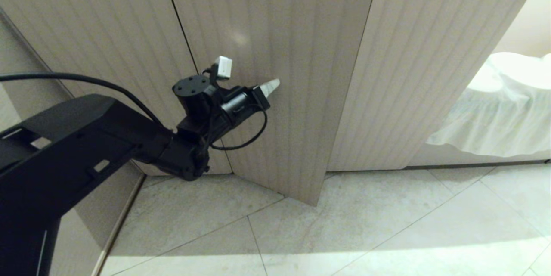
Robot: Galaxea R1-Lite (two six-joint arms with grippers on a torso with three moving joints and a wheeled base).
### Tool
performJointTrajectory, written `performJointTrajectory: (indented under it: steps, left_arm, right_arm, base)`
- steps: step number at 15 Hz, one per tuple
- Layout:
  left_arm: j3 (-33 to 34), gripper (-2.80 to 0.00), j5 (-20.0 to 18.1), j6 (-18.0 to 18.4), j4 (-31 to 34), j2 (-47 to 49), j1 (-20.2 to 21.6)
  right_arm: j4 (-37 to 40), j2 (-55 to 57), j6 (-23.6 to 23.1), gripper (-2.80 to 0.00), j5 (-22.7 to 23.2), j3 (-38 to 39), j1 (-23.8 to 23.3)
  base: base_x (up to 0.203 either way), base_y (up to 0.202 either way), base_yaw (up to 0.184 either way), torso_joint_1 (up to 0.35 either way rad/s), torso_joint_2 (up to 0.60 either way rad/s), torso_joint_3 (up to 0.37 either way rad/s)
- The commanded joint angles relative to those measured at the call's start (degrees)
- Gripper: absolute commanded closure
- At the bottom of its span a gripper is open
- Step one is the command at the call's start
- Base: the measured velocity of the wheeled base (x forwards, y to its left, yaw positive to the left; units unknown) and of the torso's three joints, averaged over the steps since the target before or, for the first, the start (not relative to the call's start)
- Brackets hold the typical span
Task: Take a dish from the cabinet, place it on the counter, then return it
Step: Close the cabinet door
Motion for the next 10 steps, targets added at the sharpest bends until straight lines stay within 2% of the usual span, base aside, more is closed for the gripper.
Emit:
performJointTrajectory:
  steps: [1, 5, 7, 10]
  left_arm:
    - [-0.27, 0.00, 3.10, 7.25, -0.23, 1.70, -0.02]
    - [-5.24, 0.00, 10.16, 13.87, -0.66, 4.52, 0.82]
    - [-9.22, 0.00, 12.25, 14.85, -0.67, 6.39, 1.21]
    - [-11.13, 0.00, 12.74, 15.03, -0.61, 7.60, 1.04]
  right_arm:
    - [-0.04, -0.02, 0.11, 0.00, -0.05, 0.01, 0.02]
    - [-0.04, -0.02, 0.03, 0.00, -0.04, 0.01, 0.02]
    - [-0.04, -0.02, 0.03, 0.00, -0.05, 0.01, 0.02]
    - [-0.04, -0.02, 0.03, 0.00, 0.03, 0.01, 0.02]
  base:
    - [0.000, 0.000, 0.000, 0.000, 0.00, 0.000]
    - [0.000, 0.000, 0.000, 0.000, 0.00, 0.000]
    - [0.000, 0.000, 0.000, 0.000, 0.00, 0.000]
    - [0.000, 0.000, 0.000, 0.000, 0.00, 0.000]
